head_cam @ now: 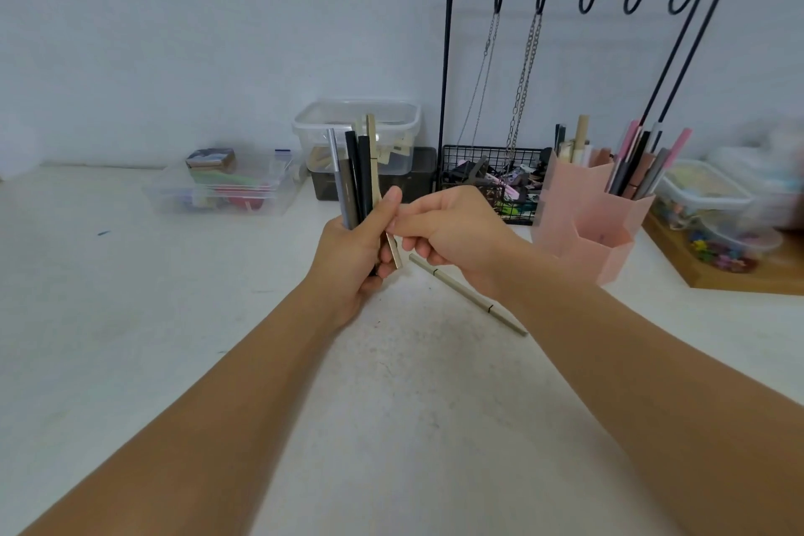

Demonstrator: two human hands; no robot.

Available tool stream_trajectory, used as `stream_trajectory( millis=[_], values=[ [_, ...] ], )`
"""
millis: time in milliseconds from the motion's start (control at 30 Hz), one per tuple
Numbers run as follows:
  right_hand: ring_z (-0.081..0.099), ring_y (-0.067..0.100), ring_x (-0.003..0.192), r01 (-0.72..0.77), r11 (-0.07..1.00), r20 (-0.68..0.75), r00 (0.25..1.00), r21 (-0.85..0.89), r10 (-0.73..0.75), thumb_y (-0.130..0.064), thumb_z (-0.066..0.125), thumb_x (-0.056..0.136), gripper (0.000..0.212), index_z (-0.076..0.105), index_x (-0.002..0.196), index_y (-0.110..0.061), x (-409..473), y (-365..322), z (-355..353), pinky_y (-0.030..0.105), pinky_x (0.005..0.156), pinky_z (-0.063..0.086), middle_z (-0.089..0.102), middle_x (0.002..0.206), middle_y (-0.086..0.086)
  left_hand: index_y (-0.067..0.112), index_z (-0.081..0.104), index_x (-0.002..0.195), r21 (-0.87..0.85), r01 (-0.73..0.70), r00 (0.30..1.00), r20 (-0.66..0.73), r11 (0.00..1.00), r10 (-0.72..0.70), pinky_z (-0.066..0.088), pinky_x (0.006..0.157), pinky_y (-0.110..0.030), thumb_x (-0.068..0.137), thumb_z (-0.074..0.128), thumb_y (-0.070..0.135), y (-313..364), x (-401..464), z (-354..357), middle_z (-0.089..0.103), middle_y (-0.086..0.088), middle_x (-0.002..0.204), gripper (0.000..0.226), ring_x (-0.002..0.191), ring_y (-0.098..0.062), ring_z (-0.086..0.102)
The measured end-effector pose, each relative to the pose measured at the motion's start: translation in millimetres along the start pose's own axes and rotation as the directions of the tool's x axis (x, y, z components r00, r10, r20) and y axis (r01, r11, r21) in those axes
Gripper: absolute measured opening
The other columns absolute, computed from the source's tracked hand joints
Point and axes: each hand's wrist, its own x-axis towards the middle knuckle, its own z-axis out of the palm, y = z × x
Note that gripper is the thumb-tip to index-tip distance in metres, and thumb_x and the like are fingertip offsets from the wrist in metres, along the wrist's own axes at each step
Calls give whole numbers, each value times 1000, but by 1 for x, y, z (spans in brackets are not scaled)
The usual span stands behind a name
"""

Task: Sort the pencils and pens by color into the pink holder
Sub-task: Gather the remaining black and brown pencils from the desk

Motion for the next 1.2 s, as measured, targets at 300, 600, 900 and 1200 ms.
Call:
stream_trajectory(
  millis=[300,600,900,1200],
  values=[
    [55,4,44,171,970,-61,981,-175,-184,-5,73,85,12,76,74,-1,3,9,6,16,47,43,69,61,13,-3,71,97,22,11,999,-42,1000,-10,31,40,-23,94,65,29,1,0,-1,61,-12,59,33,47,-20,55],
    [58,-1,46,293,792,157,956,-535,-247,-17,74,89,11,75,83,-9,5,2,-12,16,51,46,67,58,-5,3,62,81,38,50,998,-39,998,-48,24,36,-19,95,66,31,2,3,-2,49,-5,57,32,42,-13,44],
    [75,16,69,86,393,174,965,-916,195,-50,72,85,41,73,86,-9,7,-10,-47,25,63,56,76,79,3,14,51,70,33,55,997,-63,998,-53,24,36,-19,92,72,34,2,3,0,51,-1,52,36,40,-13,44],
    [61,16,54,34,472,210,922,-881,325,-30,69,93,30,72,80,-3,3,-4,-40,23,53,54,69,66,4,15,50,69,29,53,998,-41,998,-52,23,35,-18,94,70,29,4,1,1,49,-1,51,35,41,-12,42]
  ],
)
